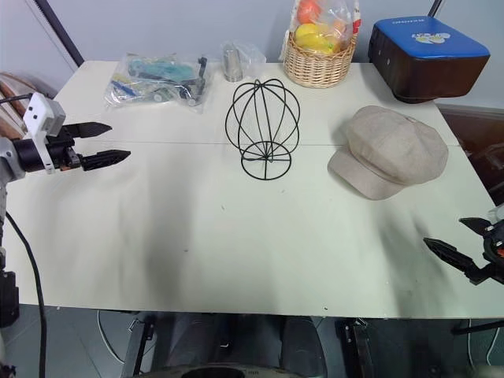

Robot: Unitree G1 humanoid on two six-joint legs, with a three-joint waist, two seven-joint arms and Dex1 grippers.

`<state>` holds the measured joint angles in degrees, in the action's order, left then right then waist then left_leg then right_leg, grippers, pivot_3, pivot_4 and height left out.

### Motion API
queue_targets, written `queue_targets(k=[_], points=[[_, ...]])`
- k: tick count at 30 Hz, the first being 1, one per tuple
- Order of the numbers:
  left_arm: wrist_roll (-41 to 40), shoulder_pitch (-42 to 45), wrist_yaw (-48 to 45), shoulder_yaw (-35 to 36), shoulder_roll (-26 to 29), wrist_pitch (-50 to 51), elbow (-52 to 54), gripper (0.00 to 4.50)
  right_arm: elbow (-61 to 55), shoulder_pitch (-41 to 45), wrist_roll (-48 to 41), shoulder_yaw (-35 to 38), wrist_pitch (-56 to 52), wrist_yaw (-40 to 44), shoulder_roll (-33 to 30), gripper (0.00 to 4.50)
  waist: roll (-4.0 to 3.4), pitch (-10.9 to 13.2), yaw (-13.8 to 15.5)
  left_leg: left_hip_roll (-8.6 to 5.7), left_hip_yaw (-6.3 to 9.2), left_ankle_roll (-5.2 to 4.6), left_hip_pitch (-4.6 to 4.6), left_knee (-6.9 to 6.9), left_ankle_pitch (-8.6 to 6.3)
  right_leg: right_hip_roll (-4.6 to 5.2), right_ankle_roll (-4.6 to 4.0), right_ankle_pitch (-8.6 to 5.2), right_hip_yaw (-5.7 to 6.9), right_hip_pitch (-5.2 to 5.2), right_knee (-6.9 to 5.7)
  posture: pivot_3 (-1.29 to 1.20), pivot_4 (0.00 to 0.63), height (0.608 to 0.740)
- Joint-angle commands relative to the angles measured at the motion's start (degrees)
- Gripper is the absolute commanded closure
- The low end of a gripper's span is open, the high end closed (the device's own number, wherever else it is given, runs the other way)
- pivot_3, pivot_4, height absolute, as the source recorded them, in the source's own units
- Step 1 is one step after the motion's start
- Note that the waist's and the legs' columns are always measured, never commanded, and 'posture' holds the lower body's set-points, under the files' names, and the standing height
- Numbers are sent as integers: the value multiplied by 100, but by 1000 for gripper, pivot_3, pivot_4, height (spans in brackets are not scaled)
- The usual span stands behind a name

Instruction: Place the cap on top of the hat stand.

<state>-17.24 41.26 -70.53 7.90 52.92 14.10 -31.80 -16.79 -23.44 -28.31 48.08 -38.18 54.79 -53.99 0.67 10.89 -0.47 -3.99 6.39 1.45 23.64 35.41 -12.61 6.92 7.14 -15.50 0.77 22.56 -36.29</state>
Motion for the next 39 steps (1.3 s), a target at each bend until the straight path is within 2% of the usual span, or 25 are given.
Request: queue_targets(k=[1, 14, 18, 24, 29, 34, 36, 39], points=[[39, 142, -19, 71, 68, -155, -35, 0, -125, 62, 36, 116, 142, -46, 30, 34, 0, 0, -1, 0, 0, 0, 0, 0, 0, 0, 0, 0, 0, 0, 0, 0, 150, 740], [97, 416, -27, -2, -95, -36, -299, 0, -211, 280, 169, 94, 51, -384, -1, 34, 0, 0, -4, -3, -1, 0, -2, 1, 0, -1, 3, 2, 0, -3, -1, 0, 150, 740], [-301, 406, -219, 23, -279, 640, 524, 0, -650, 483, 389, -132, -158, -754, -193, 34, 0, 0, -8, -3, -1, 0, -3, 2, 1, -1, 4, 2, 0, -3, -1, 0, 150, 740], [-1313, -56, -630, -18, -296, 2076, 2520, 0, -1798, 1024, 828, -896, -862, -1621, -501, 34, -1, 0, -40, 2, -1, 0, -2, 4, 1, -2, 4, 2, -3, -1, -5, 0, 150, 740], [-1824, -351, -973, -475, -359, 2551, 3829, 0, -2715, 2443, 1910, -3629, -1525, -3224, -297, 34, -1, 0, -30, 4, -4, 2, -6, 6, 2, -4, 0, 3, -13, 1, -8, 0, 150, 740], [-1977, -286, -858, -728, -581, 2669, 4135, 0, -1952, 3578, 3530, -6024, -1659, -4170, 18, 34, 0, 1, -3, -6, -4, 3, 1, 7, 3, 1, -2, 2, -17, 7, -6, 0, 150, 740], [-1938, -227, -812, -813, -674, 2656, 4130, 0, -1373, 3819, 4052, -6561, -1599, -4381, 139, 34, 1, 0, -6, -8, -5, 2, 6, 12, 3, 0, -1, 3, -17, 9, -5, 0, 150, 740], [-1896, -138, -779, -912, -762, 2610, 4114, 0, -542, 4141, 4651, -6995, -1548, -4547, 283, 34, 1, 1, -20, -11, -7, 2, 12, 17, 3, 0, -1, 3, -16, 12, -6, 0, 150, 740]])
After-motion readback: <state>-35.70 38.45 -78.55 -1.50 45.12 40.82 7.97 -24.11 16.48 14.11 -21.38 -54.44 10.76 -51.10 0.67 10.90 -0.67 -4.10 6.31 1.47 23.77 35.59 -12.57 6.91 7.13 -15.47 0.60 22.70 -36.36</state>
